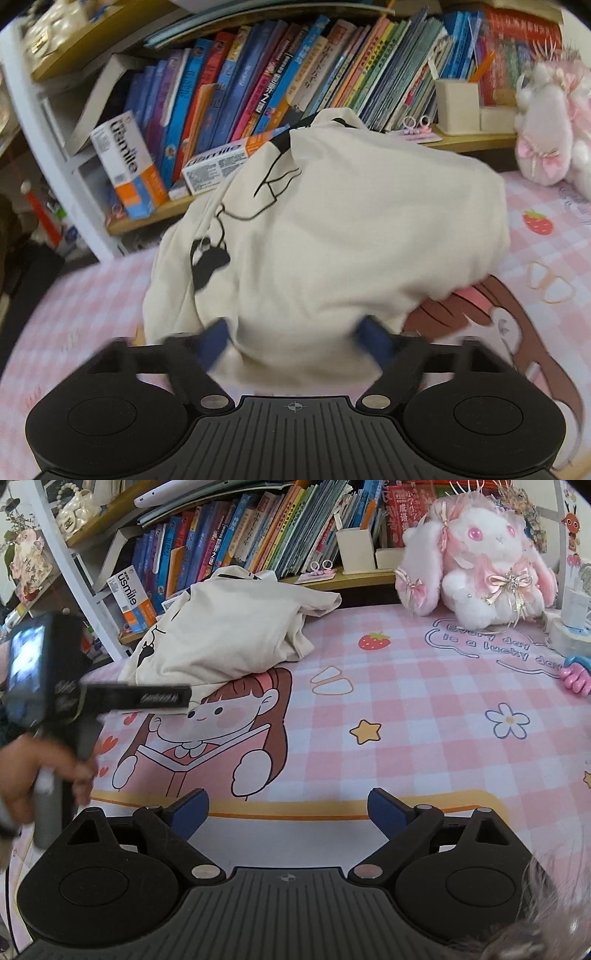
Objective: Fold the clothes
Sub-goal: 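Grasp the cream T-shirt with the left gripper while the right gripper grasps it too, then lift the T-shirt high with both grippers and shake it out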
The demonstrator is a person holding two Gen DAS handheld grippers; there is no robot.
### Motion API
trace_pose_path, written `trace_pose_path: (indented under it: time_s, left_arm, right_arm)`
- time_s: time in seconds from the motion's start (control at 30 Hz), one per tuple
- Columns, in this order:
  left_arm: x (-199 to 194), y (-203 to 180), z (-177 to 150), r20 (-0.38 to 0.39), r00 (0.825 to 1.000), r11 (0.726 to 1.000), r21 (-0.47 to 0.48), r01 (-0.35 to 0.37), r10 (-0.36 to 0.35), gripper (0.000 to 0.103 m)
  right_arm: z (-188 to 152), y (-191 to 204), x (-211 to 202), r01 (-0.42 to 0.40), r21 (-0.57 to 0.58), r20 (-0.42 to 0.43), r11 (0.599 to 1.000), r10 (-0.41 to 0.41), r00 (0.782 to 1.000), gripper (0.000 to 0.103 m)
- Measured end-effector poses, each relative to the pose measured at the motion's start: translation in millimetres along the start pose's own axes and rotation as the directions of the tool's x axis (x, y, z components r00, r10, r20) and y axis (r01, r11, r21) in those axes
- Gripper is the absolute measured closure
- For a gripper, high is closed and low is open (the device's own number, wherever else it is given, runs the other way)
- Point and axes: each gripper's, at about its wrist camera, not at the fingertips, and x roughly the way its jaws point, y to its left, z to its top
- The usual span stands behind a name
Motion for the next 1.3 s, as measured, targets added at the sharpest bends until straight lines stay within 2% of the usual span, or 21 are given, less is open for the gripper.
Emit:
trace_pose_path:
  time_s: [0.03, 0.07, 0.1, 0.17, 0.33, 0.4, 0.53, 0.67, 0.77, 0.8, 0.83, 0.87, 0.93, 0.97, 1.0, 1.07, 1.13, 1.23, 1.3]
  left_arm:
    - [-2, 1, 1, -0.004, 1.000, 1.000, -0.005, 0.016, -0.016, 0.062]
    - [-4, 3, 2, -0.008, 0.999, 0.999, -0.010, 0.032, -0.032, 0.080]
    - [-6, 4, 3, -0.011, 0.999, 0.999, -0.016, 0.047, -0.047, 0.089]
    - [-10, 7, 5, -0.019, 0.997, 0.997, -0.027, 0.079, -0.079, 0.097]
    - [-70, -1, -13, 0.064, 0.982, 0.984, 0.014, 0.180, -0.180, 0.099]
    - [-101, -9, -29, 0.078, 0.971, 0.974, 0.026, 0.224, -0.226, 0.099]
    - [-145, -32, -63, 0.050, 0.949, 0.949, 0.073, 0.306, -0.310, 0.099]
    - [-176, -48, -98, 0.003, 0.916, 0.913, 0.082, 0.400, -0.401, 0.099]
    - [-186, -57, -114, -0.042, 0.889, 0.884, 0.095, 0.458, -0.456, 0.098]
    - [-189, -60, -118, -0.054, 0.883, 0.877, 0.102, 0.470, -0.467, 0.096]
    - [-191, -62, -119, -0.054, 0.886, 0.879, 0.111, 0.463, -0.460, 0.093]
    - [-193, -64, -119, -0.049, 0.891, 0.883, 0.113, 0.455, -0.452, 0.090]
    - [-194, -63, -118, -0.044, 0.897, 0.891, 0.099, 0.442, -0.440, 0.082]
    - [-194, -64, -118, -0.042, 0.906, 0.900, 0.097, 0.424, -0.422, 0.065]
    - [-194, -66, -119, -0.036, 0.918, 0.913, 0.100, 0.395, -0.394, 0.040]
    - [-193, -72, -120, -0.011, 0.939, 0.931, 0.124, 0.342, -0.343, 0.022]
    - [-190, -82, -118, 0.000, 0.943, 0.931, 0.163, 0.327, -0.331, 0.022]
    - [-188, -98, -118, 0.006, 0.950, 0.919, 0.257, 0.300, -0.312, 0.022]
    - [-183, -104, -120, 0.016, 0.970, 0.920, 0.322, 0.225, -0.242, 0.022]
  right_arm:
    - [0, -1, -1, -0.001, 0.001, 0.000, 1.000, 0.001, 1.000, 0.009]
    - [0, -2, -2, -0.001, 0.002, -0.001, 1.000, 0.001, 1.000, 0.009]
    - [0, -3, -3, -0.002, 0.003, -0.001, 1.000, 0.002, 1.000, 0.010]
    - [1, -5, -4, -0.004, 0.004, -0.002, 1.000, 0.004, 1.000, 0.015]
    - [5, -3, -7, -0.042, -0.007, 0.006, 0.999, 0.042, 0.999, 0.028]
    - [8, -2, -9, -0.076, 0.003, 0.017, 0.997, 0.076, 0.997, 0.030]
    - [13, 2, -7, -0.142, 0.008, 0.024, 0.990, 0.142, 0.990, 0.030]
    - [15, 9, -5, -0.215, 0.014, 0.018, 0.977, 0.215, 0.977, 0.030]
    - [12, 7, 0, -0.240, 0.067, -0.005, 0.968, 0.241, 0.971, 0.030]
    - [10, 4, 2, -0.242, 0.098, -0.015, 0.965, 0.245, 0.969, 0.032]
    - [9, 2, 3, -0.241, 0.128, -0.024, 0.962, 0.246, 0.969, 0.040]
    - [7, -1, 4, -0.226, 0.153, -0.030, 0.962, 0.233, 0.972, 0.069]
    - [6, -7, 5, -0.188, 0.180, -0.047, 0.966, 0.199, 0.979, 0.091]
    - [6, -12, 3, -0.207, 0.201, -0.037, 0.958, 0.218, 0.975, 0.097]
    - [8, -16, 0, -0.226, 0.218, -0.022, 0.949, 0.237, 0.971, 0.097]
    - [15, -18, -15, -0.267, 0.219, 0.031, 0.938, 0.267, 0.963, 0.098]
    - [22, -20, -29, -0.314, 0.219, 0.087, 0.924, 0.302, 0.949, 0.098]
    - [34, -15, -54, -0.463, 0.226, 0.177, 0.857, 0.432, 0.885, 0.098]
    - [41, -12, -70, -0.541, 0.215, 0.231, 0.813, 0.496, 0.837, 0.098]
